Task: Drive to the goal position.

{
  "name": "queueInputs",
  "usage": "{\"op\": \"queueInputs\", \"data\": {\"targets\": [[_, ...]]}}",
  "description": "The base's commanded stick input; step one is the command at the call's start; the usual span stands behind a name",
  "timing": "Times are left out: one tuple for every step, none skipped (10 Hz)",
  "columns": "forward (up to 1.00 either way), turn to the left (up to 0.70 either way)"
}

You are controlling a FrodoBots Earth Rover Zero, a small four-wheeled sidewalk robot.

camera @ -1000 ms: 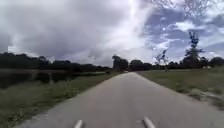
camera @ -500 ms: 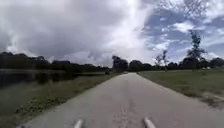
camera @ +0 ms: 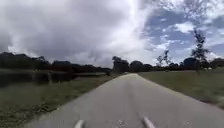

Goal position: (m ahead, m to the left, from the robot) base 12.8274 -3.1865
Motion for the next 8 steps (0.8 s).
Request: {"op": "queueInputs", "data": {"targets": [[0.7, 0.0], [0.7, 0.0], [0.7, 0.0], [0.7, 0.0], [0.7, 0.0], [0.7, 0.0], [0.7, 0.0], [0.7, 0.0]]}}
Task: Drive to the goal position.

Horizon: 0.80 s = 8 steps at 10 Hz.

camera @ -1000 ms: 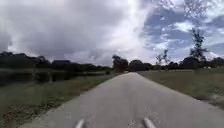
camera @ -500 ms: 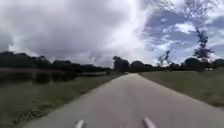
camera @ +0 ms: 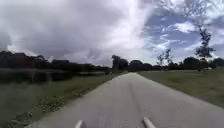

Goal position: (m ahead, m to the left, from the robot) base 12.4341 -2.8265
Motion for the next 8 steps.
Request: {"op": "queueInputs", "data": {"targets": [[0.7, 0.0], [0.7, 0.0], [0.7, -0.07], [0.7, -0.16], [0.7, -0.34], [0.7, -0.22], [0.7, 0.0], [0.7, 0.0]]}}
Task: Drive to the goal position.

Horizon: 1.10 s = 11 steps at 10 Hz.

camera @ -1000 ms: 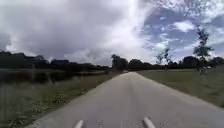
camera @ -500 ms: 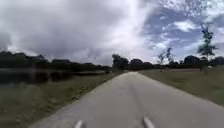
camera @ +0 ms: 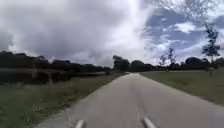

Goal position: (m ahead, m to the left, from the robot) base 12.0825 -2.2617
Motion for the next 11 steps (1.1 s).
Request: {"op": "queueInputs", "data": {"targets": [[0.7, 0.0], [0.7, 0.0], [0.7, 0.0], [0.7, 0.0], [0.7, 0.0], [0.7, -0.12], [0.7, -0.35], [0.7, -0.34], [0.7, -0.29], [0.7, -0.23], [0.7, -0.09]]}}
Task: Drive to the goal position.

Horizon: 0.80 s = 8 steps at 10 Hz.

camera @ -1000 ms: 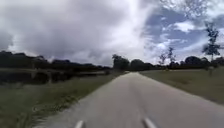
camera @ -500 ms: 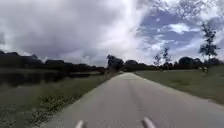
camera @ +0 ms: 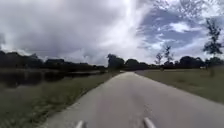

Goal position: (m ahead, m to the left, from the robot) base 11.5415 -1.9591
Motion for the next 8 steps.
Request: {"op": "queueInputs", "data": {"targets": [[0.7, 0.0], [0.7, 0.0], [0.7, 0.0], [0.7, 0.0], [0.7, 0.0], [0.7, 0.0], [0.7, -0.01], [0.7, -0.17]]}}
